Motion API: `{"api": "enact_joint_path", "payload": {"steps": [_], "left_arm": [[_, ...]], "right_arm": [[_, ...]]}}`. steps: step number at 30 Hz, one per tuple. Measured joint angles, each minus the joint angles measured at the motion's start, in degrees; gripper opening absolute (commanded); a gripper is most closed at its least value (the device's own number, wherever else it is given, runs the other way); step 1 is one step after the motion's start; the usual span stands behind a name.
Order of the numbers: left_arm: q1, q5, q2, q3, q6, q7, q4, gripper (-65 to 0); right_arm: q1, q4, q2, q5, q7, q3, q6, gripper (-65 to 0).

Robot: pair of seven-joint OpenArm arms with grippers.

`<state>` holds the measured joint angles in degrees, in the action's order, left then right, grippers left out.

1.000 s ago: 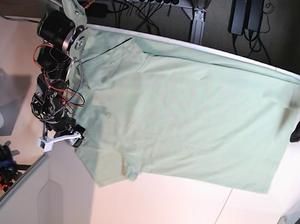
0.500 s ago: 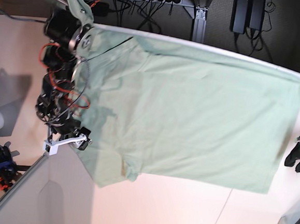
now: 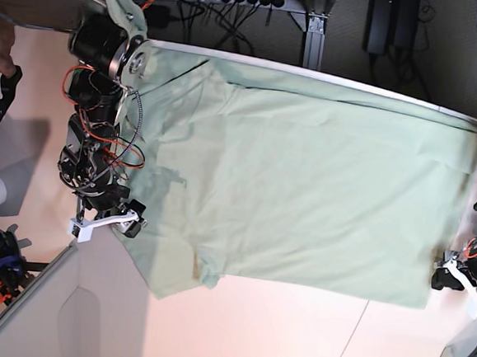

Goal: Fold the T-shirt properly
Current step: 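Move the right gripper along the shirt edge to the hem corner and grasp, then fold the hem up toward the collar with both grippers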

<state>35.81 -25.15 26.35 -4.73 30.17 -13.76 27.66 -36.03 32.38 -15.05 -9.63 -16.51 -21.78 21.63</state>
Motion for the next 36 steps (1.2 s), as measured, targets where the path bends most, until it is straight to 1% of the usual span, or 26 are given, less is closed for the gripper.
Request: {"api": "enact_joint_path", "payload": {"steps": [3,7,9,12,13,14,15,17,18,19,21,22,25,26,27,28,29,32,36], "left_arm": [[0.3,1.2,-2.6,0.0,-2.8,1.2,-1.1,-27.5],[0.7,1.8,-5.4,0.0,-3.0,1.8,-1.1,-27.5],[0.8,2.0,-6.2,0.0,-3.9,2.1,-1.1,-27.6],[0.9,3.1,-6.5,0.0,-5.1,2.3,-1.1,-27.7],[0.9,3.1,-6.5,0.0,-5.2,2.5,-1.1,-27.9],[0.9,3.1,-6.5,0.0,-5.2,2.7,-1.1,-29.6],[0.9,3.6,-6.5,0.0,-5.4,3.2,-1.1,-33.4],[0.9,5.0,-6.4,0.0,-5.8,3.3,-1.1,-43.4],[0.9,6.0,-6.3,0.0,-5.9,3.7,-1.1,-48.8],[0.7,7.3,-6.3,0.0,-5.7,4.6,-1.1,-54.6],[0.3,8.6,-6.3,0.0,-4.5,6.8,-1.2,-65.0],[0.2,8.7,-6.1,0.0,-3.4,7.8,-1.2,-65.0],[0.4,8.8,-4.8,-0.1,-0.5,8.3,-1.3,-65.0],[0.5,8.8,-4.3,-0.1,1.2,8.3,-1.2,-65.0],[0.5,8.6,-3.6,-0.1,4.3,8.3,-1.0,-65.0],[0.5,7.9,-3.0,-0.1,8.3,8.3,-0.7,-65.0],[0.3,6.5,-2.4,-0.1,9.3,8.3,-0.2,-65.0],[-1.3,3.0,-0.7,0.0,9.3,8.7,2.6,-65.0],[-5.8,2.6,2.3,0.0,9.4,8.7,9.4,-65.0]], "right_arm": [[0.0,0.0,0.0,-0.5,0.0,0.0,0.0,-30.1],[0.2,0.0,0.0,-1.6,0.0,0.0,0.0,-30.1],[0.2,0.0,0.0,-1.8,0.0,0.0,0.0,-30.1],[0.2,0.0,0.0,-1.9,0.0,0.0,0.0,-30.8],[0.2,0.0,0.0,-1.9,0.2,0.0,0.0,-33.1],[0.2,0.0,0.0,-1.9,0.6,0.0,0.0,-37.6],[0.2,0.0,0.0,-1.9,1.0,0.0,0.0,-43.6],[0.5,0.0,0.0,-1.5,1.3,0.0,-0.1,-59.8],[0.5,0.0,0.1,-1.6,1.8,0.0,-0.2,-65.0],[0.6,0.0,0.1,-1.5,2.1,0.0,-0.2,-65.0],[0.6,0.0,0.1,-1.5,2.2,0.0,-0.2,-65.0],[0.6,0.1,0.1,-1.5,2.2,0.0,-0.2,-65.0],[0.7,1.7,0.2,-1.2,2.1,0.0,-0.2,-65.0],[0.8,2.6,0.1,-0.8,2.1,0.0,-0.2,-65.0],[1.0,3.9,0.1,-0.3,2.0,0.0,-0.2,-65.0],[1.7,5.9,0.2,-0.1,1.9,0.0,-0.1,-65.0],[2.5,8.2,0.3,-0.2,2.1,0.0,0.1,-65.0],[6.6,15.9,0.3,-0.9,2.0,0.0,2.0,-65.0],[14.0,26.0,0.0,-3.1,1.7,0.2,2.8,-65.0]]}}
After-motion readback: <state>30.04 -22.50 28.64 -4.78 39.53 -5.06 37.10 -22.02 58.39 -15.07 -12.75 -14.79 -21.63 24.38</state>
